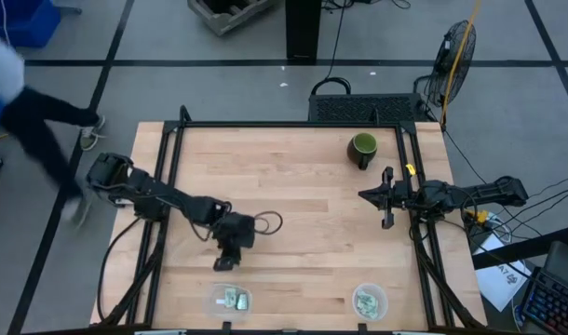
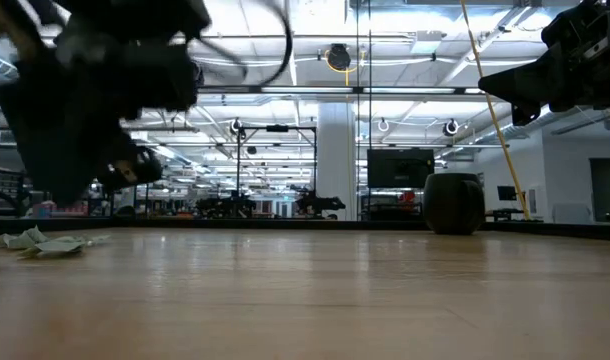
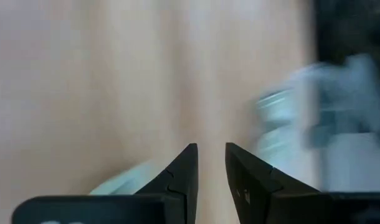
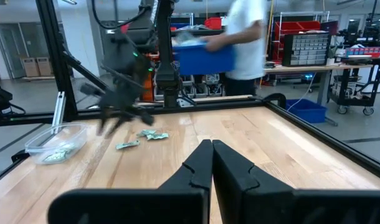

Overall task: Pick and place Stevia / Truvia into bins
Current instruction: Put the stevia packet into the left transparent container

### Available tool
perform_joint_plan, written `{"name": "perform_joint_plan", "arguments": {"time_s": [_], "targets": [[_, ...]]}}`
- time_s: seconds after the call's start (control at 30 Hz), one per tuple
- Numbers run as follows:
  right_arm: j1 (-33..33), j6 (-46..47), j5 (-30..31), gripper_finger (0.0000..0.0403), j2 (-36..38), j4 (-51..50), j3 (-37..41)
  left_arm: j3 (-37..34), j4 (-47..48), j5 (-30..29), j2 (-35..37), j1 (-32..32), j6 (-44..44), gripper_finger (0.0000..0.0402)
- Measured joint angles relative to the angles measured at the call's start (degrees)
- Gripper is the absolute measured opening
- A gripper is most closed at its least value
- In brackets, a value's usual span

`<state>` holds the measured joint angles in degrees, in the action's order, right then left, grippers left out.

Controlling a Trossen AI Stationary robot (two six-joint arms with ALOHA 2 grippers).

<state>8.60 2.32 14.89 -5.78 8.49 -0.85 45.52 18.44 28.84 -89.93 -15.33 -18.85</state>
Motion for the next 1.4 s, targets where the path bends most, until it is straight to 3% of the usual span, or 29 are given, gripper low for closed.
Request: {"name": "perform_joint_plan", "arguments": {"time_s": [0.1,0.23,0.5,0.73,1.0,1.17,1.4], "targets": [[0.0,0.0,0.0,0.0004,0.0,0.0,0.0,-0.1,8.9,-8.0,0.0,1.9,1.7,0.0086],[0.0,0.0,0.0,0.0004,0.0,0.0,0.0,-0.1,11.8,-18.7,0.0,3.4,1.9,0.0086],[0.0,0.0,0.0,0.0004,0.0,0.0,0.0,0.0,12.3,-18.8,0.9,3.7,3.8,0.0086],[0.0,0.0,0.0,0.0004,0.0,0.0,0.0,0.0,11.9,-26.7,1.0,3.7,3.3,0.0086],[0.0,0.0,0.0,0.0004,0.0,0.0,0.0,0.0,16.2,-25.5,1.0,3.7,-0.8,0.0086],[0.0,0.0,0.0,0.0004,0.0,0.0,0.0,0.0,15.8,-21.9,1.0,3.7,-0.5,0.0086],[0.0,0.0,0.0,0.0004,0.0,0.0,0.0,0.0,12.2,-21.8,1.0,3.6,1.2,0.0086]]}}
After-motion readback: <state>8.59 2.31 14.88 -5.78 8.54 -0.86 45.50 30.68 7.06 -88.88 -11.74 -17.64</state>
